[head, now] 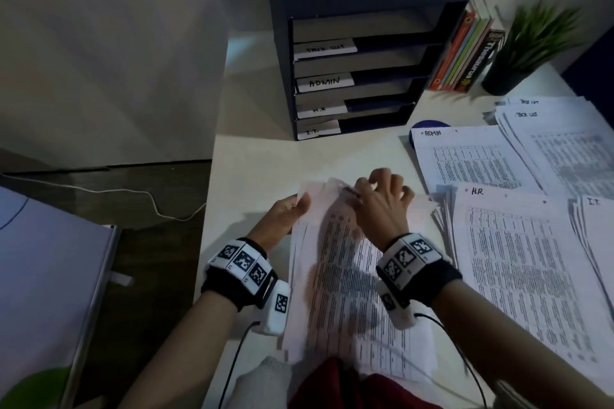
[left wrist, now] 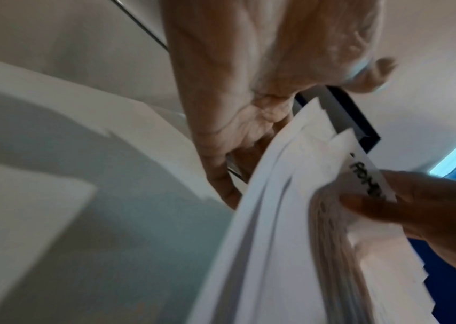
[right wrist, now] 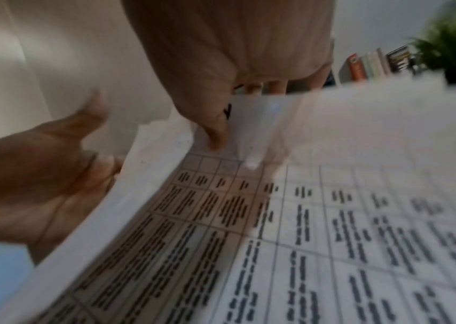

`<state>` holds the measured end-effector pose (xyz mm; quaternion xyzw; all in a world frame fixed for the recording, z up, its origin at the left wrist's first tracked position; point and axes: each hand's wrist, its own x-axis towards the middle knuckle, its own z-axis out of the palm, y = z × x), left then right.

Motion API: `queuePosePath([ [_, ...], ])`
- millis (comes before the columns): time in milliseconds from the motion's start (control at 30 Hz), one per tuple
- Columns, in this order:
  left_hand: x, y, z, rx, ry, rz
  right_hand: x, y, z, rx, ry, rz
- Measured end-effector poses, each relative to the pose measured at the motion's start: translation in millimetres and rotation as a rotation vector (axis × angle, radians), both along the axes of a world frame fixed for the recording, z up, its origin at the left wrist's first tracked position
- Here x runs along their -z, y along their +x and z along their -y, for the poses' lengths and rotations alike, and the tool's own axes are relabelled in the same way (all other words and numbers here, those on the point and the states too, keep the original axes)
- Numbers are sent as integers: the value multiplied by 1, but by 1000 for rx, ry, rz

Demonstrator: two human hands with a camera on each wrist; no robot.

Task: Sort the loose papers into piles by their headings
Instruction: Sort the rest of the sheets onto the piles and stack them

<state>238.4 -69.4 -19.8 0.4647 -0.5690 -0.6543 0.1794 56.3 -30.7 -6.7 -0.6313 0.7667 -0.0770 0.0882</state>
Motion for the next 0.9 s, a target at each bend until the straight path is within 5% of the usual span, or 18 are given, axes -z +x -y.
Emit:
queuePosePath([
  [133,-14,-14,-10,9,-154,77,-34,-8,13,44,-197,186],
  [233,-30,-25,-7,-214,-379,185,-50,-20,12,115,-505,326],
  [300,-50,-28,1,-352,-428,109,-60,-41,4,301,-659,406],
  [400,-88,-35,7,-474,-437,-79,-59,-72,-13,505,-597,856],
  [500,-118,-49,5,-500,-477,-234,-67,-80,-24,424,-550,1346],
  [700,-117,-65,-4,-537,-456,-306,-82,-93,-32,270,-601,1381],
  [900,-69,-81,-19,-517,-434,-28,-56,-108,-33,283,-315,1123],
])
